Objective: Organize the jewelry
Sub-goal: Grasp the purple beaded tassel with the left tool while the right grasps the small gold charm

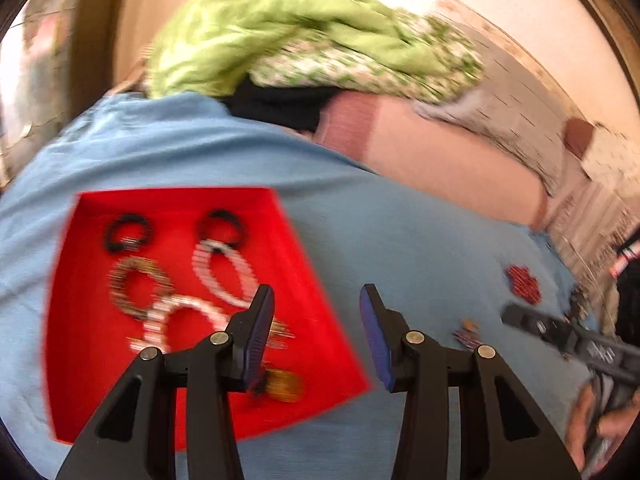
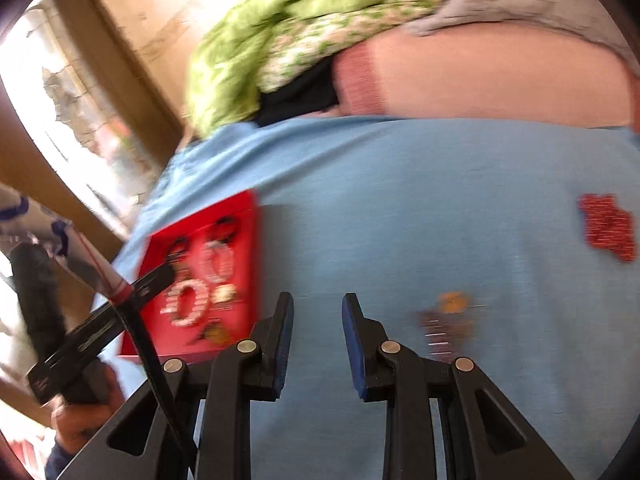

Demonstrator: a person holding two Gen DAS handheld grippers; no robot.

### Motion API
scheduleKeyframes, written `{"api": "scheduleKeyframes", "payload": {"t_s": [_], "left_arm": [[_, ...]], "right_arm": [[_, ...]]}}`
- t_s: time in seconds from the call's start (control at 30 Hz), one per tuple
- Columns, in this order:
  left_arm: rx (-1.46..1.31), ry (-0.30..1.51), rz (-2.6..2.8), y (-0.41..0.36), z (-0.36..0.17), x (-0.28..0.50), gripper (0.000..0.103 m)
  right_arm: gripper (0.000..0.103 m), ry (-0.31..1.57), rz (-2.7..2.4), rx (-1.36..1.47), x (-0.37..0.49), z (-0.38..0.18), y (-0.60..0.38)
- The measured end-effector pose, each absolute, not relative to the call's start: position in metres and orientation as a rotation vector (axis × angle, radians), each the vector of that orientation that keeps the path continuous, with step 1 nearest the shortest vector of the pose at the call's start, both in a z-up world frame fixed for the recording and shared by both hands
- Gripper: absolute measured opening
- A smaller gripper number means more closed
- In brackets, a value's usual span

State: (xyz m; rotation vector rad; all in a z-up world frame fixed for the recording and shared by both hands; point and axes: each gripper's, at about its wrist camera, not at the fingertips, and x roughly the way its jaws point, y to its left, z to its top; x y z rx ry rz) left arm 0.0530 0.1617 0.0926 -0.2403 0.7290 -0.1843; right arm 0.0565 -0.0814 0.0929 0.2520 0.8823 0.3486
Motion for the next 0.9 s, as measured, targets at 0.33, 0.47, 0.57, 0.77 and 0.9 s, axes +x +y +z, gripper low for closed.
{"api": "scheduleKeyframes", "payload": {"t_s": [0.33,0.47,0.57,0.77,0.9], "left_arm": [[-0.083,0.854,-0.396,0.05,0.061,0.052,0.043],[-0.067,0.892,-0.384,0.045,0.049,0.059,0.043],[-0.068,0.905,-0.374,0.047,0.046,0.063,0.043],[-0.074,0.91,-0.385,0.045,0.044,0.061,0.043],[-0.082,0.917,-0.397,0.042,0.043,0.066,0.043]], "right_arm": [[0.027,0.975,0.24,0.289,0.09,0.047,-0.144],[0.027,1.002,0.228,0.23,0.102,0.032,-0.132],[0.027,1.022,0.241,0.197,0.113,0.021,-0.121],[0.027,1.02,0.229,0.098,0.12,0.013,-0.106],[0.013,1.027,0.234,0.088,0.116,0.015,-0.108]]}}
